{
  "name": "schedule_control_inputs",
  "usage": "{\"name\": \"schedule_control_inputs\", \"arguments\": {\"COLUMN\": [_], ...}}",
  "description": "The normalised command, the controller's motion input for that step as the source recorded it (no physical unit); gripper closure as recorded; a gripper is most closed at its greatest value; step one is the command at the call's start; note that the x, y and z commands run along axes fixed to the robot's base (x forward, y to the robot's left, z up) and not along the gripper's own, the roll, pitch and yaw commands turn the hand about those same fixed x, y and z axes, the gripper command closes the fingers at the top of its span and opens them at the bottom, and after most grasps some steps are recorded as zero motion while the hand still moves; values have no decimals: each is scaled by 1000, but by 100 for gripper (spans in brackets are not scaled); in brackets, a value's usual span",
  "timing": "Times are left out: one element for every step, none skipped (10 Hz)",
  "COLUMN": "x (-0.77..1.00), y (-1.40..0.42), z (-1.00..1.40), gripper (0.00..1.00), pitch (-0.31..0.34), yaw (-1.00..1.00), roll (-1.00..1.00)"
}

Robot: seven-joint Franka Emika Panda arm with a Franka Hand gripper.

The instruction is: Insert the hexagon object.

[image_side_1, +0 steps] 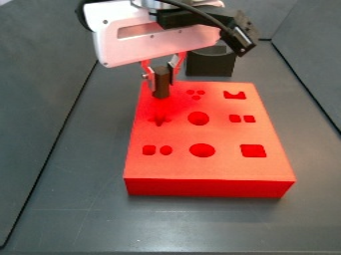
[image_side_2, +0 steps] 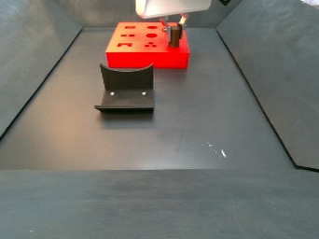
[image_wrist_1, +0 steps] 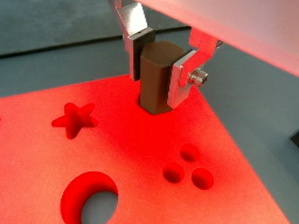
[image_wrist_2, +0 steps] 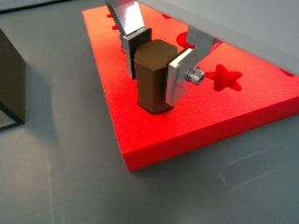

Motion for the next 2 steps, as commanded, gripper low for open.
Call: {"name": "schedule_control_inputs", "arguments": {"x": [0, 0], "y": [-51, 0], "z": [-6, 0], "gripper": [100, 100], "pitch": [0, 0], "yaw": [0, 0], "roll": [157, 0]}}
